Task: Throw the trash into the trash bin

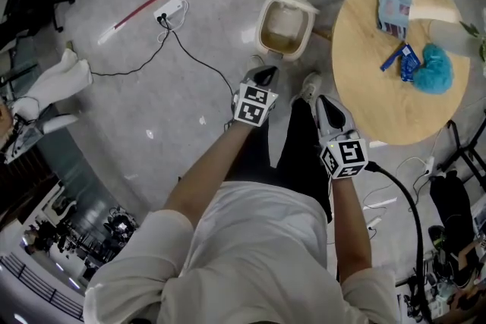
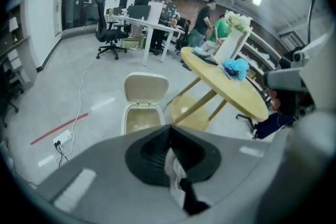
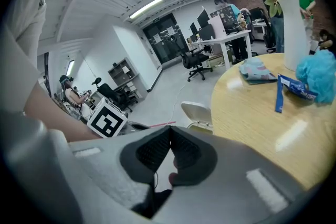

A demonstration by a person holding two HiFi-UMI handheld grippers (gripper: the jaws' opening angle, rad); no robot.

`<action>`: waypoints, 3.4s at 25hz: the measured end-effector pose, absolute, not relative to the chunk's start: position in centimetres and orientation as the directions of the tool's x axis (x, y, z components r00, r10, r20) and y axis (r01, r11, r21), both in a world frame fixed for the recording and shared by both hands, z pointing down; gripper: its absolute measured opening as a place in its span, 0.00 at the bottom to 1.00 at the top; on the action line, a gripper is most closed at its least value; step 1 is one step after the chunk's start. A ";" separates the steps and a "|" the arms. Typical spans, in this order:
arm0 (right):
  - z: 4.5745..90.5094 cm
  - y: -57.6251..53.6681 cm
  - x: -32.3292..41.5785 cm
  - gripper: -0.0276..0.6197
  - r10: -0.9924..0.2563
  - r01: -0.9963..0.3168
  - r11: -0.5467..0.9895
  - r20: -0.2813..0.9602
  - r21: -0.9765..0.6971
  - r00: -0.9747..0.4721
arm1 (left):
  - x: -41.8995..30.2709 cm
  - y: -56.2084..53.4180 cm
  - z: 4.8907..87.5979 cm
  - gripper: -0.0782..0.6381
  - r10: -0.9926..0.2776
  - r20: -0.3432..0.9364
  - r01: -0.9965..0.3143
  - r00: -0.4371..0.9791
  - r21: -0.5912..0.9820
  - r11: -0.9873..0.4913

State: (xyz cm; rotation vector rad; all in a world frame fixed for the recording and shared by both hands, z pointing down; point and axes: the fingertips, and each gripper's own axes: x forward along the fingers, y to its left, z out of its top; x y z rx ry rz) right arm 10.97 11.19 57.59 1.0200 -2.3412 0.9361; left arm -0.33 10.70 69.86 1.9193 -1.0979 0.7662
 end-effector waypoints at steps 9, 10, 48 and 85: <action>55.3 10.9 11.9 0.04 -0.485 -0.769 0.509 0.610 -0.386 -0.627 | -0.7 10.4 64.9 0.12 -0.445 0.772 -0.882 0.454 0.316 -0.351; 55.0 10.9 12.0 0.04 -0.489 -0.772 0.507 0.609 -0.385 -0.625 | -0.7 10.4 64.3 0.12 -0.449 0.769 -0.881 0.455 0.314 -0.355; 45.6 12.6 11.9 0.04 -0.510 -0.747 0.574 0.568 -0.336 -0.646 | -0.9 12.3 49.8 0.12 -0.540 0.675 -0.851 0.502 0.274 -0.448; 42.0 13.3 10.0 0.04 -0.563 -0.780 0.539 0.553 -0.318 -0.614 | -1.4 13.3 45.0 0.12 -0.490 0.646 -0.782 0.585 0.290 -0.551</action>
